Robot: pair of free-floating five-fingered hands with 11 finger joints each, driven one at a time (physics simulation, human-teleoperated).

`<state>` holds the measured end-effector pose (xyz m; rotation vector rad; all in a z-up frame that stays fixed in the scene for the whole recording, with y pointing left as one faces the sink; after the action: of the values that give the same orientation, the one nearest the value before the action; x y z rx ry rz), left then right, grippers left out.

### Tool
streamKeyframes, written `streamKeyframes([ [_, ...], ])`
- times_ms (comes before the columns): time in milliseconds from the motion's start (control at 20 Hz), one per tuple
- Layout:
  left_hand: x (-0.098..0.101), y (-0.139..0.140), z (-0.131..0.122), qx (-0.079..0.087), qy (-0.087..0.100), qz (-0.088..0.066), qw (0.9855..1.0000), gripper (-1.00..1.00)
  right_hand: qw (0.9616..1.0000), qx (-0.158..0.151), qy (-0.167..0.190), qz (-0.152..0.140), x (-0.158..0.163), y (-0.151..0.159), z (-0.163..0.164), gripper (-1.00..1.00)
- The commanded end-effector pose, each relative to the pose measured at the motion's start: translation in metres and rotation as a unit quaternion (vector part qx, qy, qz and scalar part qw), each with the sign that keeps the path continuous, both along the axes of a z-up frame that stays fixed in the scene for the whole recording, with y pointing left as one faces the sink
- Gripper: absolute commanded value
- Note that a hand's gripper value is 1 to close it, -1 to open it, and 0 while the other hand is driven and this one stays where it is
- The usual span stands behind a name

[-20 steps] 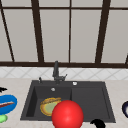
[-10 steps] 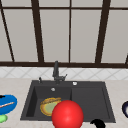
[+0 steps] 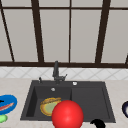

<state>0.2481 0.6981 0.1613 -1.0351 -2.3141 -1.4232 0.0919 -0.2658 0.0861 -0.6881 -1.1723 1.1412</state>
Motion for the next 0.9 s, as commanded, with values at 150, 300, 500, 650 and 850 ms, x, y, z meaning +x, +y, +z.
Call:
streamKeyframes([
  [150, -0.030, -0.001, -0.004, 0.005, 0.009, 0.026, 0.9996, -1.00, 1.0000, 0.000, 0.000, 0.000, 0.000, 0.000, 0.000, 0.00],
  [300, -0.049, -0.001, -0.004, 0.006, 0.000, 0.027, 0.9996, -1.00, 1.0000, 0.000, 0.000, 0.000, 0.000, 0.000, 0.000, 0.00],
  [500, -0.060, -0.007, -0.005, 0.014, 0.028, 0.033, 0.9990, -1.00, 1.0000, 0.000, 0.000, 0.000, 0.000, 0.000, 0.000, 0.00],
  [650, -0.073, -0.013, -0.004, 0.012, 0.028, 0.015, 0.9994, -1.00, 1.0000, 0.000, 0.000, 0.000, 0.000, 0.000, 0.000, 0.00],
  [850, -0.086, -0.025, -0.022, 0.013, 0.021, 0.022, 0.9995, -1.00, 1.0000, 0.000, 0.000, 0.000, 0.000, 0.000, 0.000, 0.00],
])
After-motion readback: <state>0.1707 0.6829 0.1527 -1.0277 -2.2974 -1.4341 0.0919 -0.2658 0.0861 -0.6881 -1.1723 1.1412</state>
